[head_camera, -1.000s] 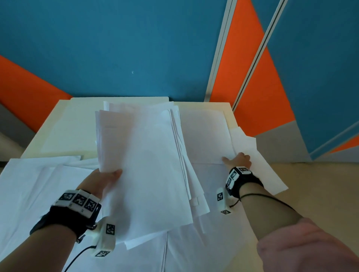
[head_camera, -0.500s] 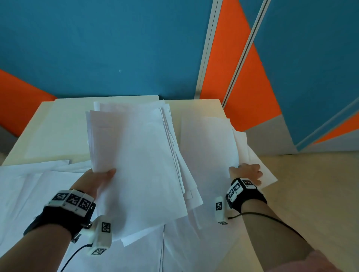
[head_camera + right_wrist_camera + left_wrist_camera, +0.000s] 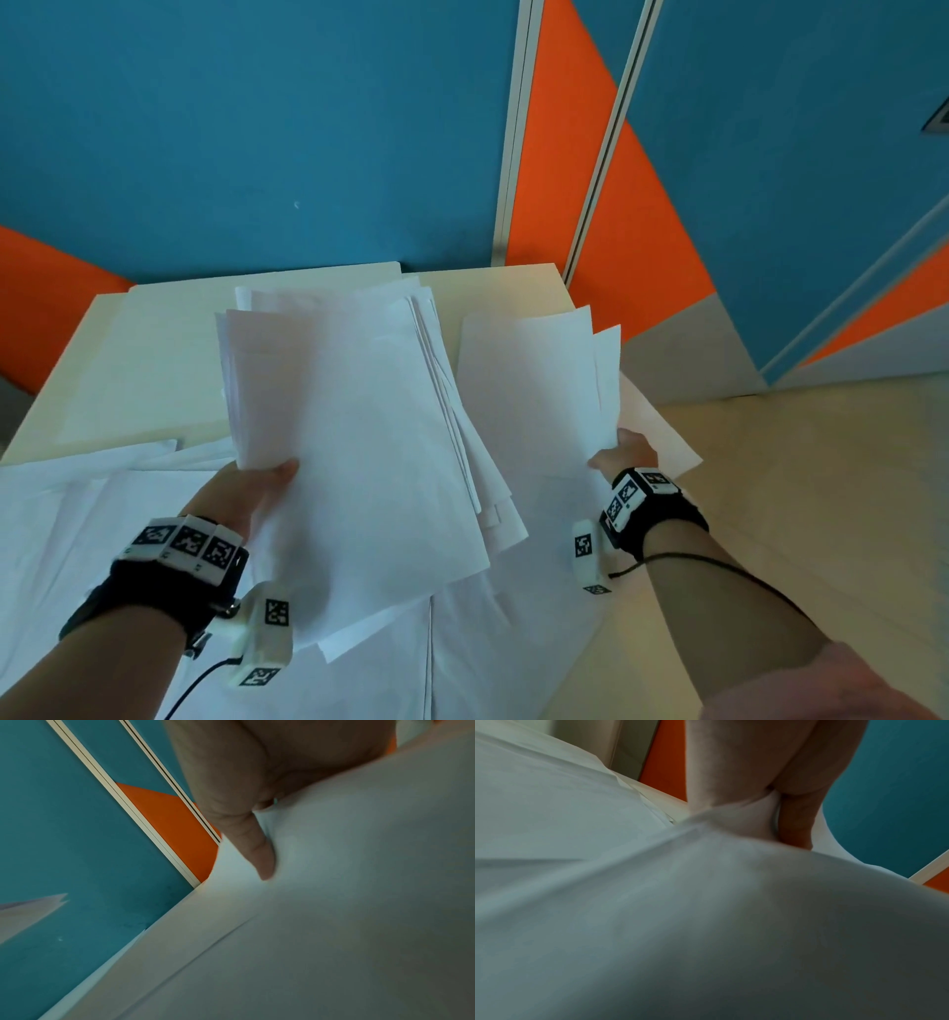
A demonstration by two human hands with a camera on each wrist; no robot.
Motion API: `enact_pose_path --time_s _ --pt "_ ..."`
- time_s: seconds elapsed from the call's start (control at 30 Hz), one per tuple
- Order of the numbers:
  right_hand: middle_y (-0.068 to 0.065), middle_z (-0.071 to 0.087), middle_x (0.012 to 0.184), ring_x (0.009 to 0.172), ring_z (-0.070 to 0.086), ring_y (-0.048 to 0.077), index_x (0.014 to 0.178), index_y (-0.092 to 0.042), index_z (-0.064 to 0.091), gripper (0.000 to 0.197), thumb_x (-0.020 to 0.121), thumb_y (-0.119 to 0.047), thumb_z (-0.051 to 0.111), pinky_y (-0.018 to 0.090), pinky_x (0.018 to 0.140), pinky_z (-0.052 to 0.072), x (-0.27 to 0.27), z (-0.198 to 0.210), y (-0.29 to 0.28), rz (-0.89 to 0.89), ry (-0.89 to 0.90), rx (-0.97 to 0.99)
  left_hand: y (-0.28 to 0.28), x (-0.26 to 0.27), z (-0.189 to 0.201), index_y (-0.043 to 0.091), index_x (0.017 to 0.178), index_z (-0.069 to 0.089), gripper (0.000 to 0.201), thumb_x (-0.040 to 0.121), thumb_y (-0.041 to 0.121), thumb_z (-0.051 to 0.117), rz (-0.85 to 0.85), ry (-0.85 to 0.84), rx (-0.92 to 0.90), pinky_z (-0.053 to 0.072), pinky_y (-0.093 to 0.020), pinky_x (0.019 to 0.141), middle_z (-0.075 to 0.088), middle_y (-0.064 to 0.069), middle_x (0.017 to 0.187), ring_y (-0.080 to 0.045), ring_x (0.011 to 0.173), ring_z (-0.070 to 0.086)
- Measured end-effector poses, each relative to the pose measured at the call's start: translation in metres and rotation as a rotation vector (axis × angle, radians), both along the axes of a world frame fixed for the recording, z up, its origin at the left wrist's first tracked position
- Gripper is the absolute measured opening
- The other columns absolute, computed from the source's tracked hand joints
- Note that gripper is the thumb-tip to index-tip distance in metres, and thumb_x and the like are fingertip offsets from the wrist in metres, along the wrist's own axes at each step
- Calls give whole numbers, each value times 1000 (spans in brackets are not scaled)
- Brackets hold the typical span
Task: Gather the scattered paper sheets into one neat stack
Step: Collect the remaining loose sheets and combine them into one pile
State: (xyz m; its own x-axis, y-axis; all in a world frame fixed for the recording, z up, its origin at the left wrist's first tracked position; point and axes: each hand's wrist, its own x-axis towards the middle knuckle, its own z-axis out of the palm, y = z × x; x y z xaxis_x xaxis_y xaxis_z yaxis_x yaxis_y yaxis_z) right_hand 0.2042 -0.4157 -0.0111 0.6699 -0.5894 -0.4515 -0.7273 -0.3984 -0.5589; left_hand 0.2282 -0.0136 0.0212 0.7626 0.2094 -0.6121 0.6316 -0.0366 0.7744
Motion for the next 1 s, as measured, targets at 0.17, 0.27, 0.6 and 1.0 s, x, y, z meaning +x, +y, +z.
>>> enact_pose_path --time_s 0.17,0.27,0.6,1.0 --pt "8 58 90 90 60 29 94 -5 58 18 81 3 49 25 72 39 -4 25 6 119 -204 -38 10 -6 0 -11 121 51 44 85 11 64 -9 -16 98 42 -40 93 59 -24 108 -34 97 56" --pt "4 57 97 90 54 19 111 -3 61 31 83 4 51 26 80 40 -8 46 6 87 -333 39 21 -12 3 -12 121 52 46 84 13 65 -8 -3 147 41 -42 98 60 -27 116 -33 97 55" --pt "8 60 111 97 56 23 121 0 57 36 86 7 54 28 76 47 -11 93 16 -114 -623 449 55 -32 22 -8 123 50 51 83 21 65 40 23 325 42 -41 94 59 -28 119 -39 101 57" --pt "17 65 116 107 61 34 92 -11 65 22 79 6 62 48 101 44 -16 88 101 173 -384 614 17 -44 51 -3 112 56 32 88 18 60 -184 -66 212 42 -33 76 62 -15 95 -29 86 57"
